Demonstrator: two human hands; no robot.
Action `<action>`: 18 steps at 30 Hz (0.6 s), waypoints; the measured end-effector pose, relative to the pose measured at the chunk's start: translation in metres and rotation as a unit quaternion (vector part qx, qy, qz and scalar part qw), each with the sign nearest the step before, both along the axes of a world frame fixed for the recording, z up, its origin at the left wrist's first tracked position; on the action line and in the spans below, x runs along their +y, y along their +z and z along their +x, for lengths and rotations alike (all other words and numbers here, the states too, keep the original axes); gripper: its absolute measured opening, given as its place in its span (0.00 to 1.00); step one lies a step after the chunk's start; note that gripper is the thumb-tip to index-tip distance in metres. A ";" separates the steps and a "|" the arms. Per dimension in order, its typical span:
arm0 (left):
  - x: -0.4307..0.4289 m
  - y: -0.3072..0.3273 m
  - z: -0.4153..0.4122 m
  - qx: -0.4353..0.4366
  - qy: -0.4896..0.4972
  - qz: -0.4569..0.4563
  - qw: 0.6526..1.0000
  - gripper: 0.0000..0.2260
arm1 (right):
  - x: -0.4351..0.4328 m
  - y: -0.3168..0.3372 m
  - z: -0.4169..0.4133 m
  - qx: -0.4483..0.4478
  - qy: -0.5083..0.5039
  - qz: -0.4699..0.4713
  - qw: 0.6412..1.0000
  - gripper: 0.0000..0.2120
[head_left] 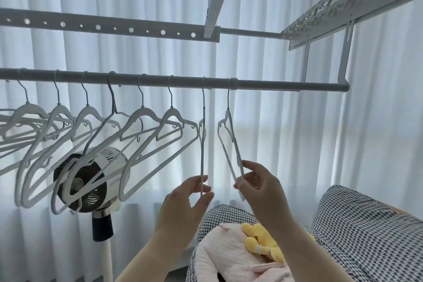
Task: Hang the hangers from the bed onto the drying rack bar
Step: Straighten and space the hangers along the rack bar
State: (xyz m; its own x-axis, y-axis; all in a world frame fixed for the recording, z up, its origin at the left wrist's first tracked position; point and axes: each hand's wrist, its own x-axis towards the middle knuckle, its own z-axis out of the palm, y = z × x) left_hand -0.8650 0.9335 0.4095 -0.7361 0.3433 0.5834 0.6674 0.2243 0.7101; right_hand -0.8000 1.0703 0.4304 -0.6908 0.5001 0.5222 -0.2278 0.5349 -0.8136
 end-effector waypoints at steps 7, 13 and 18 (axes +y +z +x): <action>-0.004 -0.001 -0.001 -0.010 0.002 0.005 1.000 0.13 | 0.020 -0.002 0.005 0.011 -0.053 0.007 0.999 0.13; -0.009 -0.001 -0.002 -0.010 -0.001 0.006 1.000 0.14 | 0.021 -0.005 0.005 0.031 -0.102 0.041 0.993 0.11; -0.012 0.000 -0.001 -0.011 0.000 0.005 1.000 0.15 | 0.015 -0.005 0.006 0.038 -0.123 0.089 0.988 0.11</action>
